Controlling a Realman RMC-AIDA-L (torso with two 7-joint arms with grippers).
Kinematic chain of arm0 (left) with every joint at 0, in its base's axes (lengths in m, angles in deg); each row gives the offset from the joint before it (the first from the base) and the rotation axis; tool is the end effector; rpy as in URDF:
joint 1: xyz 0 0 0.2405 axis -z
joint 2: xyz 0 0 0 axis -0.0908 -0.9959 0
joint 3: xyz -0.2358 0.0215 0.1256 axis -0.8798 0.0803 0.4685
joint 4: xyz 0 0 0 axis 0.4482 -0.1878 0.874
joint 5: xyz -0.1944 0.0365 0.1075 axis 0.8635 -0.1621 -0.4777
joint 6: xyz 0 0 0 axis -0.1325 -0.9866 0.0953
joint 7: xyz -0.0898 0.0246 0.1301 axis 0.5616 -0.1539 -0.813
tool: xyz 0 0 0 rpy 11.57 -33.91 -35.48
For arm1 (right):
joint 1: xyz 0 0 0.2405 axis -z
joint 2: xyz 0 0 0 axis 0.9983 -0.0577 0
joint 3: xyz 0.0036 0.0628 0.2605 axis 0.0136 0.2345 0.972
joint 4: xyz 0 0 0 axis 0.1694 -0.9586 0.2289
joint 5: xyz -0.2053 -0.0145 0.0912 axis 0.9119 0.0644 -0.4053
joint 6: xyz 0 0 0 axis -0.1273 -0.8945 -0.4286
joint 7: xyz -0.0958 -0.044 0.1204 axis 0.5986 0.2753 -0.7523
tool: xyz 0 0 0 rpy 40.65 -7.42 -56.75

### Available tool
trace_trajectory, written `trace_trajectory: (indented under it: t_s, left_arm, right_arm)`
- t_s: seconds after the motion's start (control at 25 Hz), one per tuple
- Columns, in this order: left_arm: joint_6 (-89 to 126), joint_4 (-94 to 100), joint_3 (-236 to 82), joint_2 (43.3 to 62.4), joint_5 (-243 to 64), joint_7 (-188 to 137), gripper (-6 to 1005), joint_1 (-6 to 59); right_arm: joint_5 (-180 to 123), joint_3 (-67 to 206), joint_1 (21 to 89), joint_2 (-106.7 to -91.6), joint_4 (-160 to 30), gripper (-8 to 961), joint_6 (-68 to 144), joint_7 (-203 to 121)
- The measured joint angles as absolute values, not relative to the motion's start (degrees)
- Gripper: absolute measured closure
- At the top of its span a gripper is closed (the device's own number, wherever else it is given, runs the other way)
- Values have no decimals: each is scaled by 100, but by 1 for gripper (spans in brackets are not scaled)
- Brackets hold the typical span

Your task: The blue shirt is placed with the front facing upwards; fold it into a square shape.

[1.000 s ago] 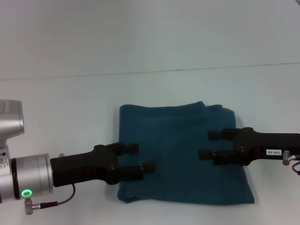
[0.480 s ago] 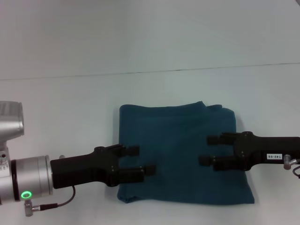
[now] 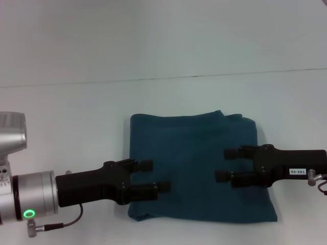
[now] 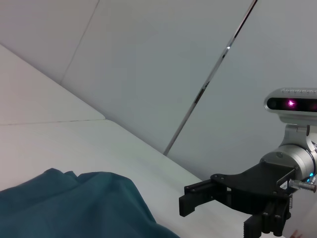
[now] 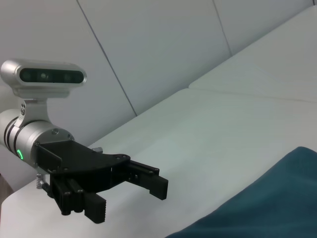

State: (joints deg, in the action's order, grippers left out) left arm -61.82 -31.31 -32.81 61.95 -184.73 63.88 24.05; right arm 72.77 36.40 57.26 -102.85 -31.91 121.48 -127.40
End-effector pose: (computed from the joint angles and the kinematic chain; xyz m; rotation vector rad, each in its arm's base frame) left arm -0.2384 0.3344 -0.0704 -2.7682 -0.9271 -0.8975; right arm 0.2861 0.3447 -0.0079 -2.7386 0.8851 0.6958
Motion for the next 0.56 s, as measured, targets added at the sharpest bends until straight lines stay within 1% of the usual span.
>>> trace_trajectory:
  t_s: [0.56]
  left_arm:
    - [-6181, -3121, -3281, 6195, -18470, 6388, 95, 2405]
  right_arm:
    - [7277, 3671, 5725, -10296, -3192, 8, 12148, -12754]
